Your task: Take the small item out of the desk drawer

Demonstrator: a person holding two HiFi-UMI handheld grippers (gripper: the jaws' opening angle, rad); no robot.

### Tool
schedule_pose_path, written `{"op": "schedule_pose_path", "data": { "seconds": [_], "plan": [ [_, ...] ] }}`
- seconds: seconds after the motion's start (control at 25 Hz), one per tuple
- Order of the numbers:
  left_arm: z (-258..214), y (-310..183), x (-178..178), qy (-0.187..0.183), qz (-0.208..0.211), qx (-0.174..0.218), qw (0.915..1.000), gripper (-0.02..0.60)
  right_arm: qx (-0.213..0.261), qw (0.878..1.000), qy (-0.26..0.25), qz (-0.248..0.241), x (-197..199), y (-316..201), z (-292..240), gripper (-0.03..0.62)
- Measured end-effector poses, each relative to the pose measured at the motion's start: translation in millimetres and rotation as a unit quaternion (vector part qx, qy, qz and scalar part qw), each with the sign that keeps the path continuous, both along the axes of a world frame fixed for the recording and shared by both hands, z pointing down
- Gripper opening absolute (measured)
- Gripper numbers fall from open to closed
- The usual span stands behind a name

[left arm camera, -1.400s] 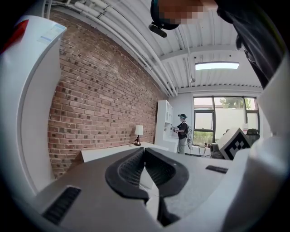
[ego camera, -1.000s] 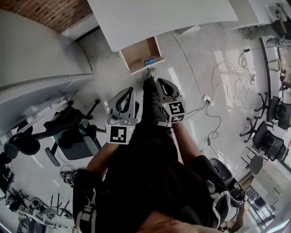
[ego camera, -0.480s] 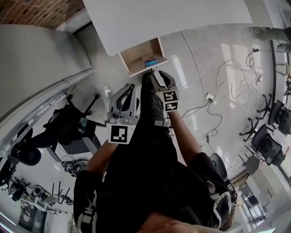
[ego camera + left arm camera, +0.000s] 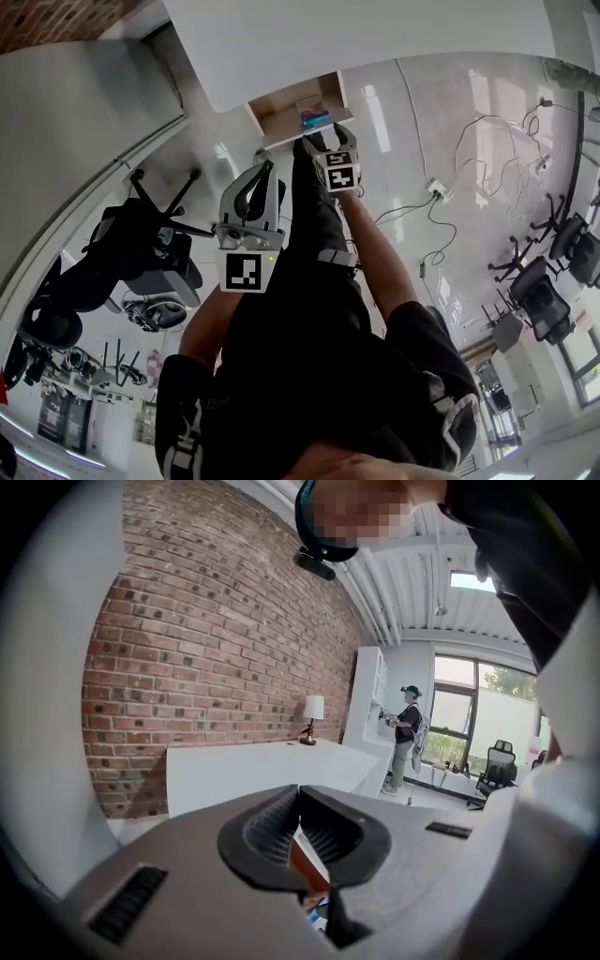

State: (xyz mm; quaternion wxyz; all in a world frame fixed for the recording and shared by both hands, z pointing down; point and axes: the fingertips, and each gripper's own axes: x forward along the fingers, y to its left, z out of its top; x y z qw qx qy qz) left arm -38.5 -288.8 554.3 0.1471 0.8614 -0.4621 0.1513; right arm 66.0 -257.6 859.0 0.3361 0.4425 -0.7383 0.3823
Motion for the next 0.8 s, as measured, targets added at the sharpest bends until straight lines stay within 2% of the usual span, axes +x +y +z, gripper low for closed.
{"op": "schedule_pose_path", "data": {
  "seconds": [0.32,0.52,0.8],
  "plan": [
    [34.0,-15.9,-2.2,0.009,-0.018,-0.009,0.9998,0.009,-0.076,0.996,0.049,-0.002,9.1,-6.2,99.6,0.365],
    [48.5,-17.1,-4.8,0.005,-0.028,-0.029,0.9992,0.009,-0.114,0.992,0.053,-0.005,11.4,-5.6,123.6,0.371],
    [59.1,-19.4,-6.3,0.007,-0.034,-0.039,0.9986,0.009,-0.134,0.989,0.064,-0.003,3.3,-6.5,136.9,0.376]
  ]
}}
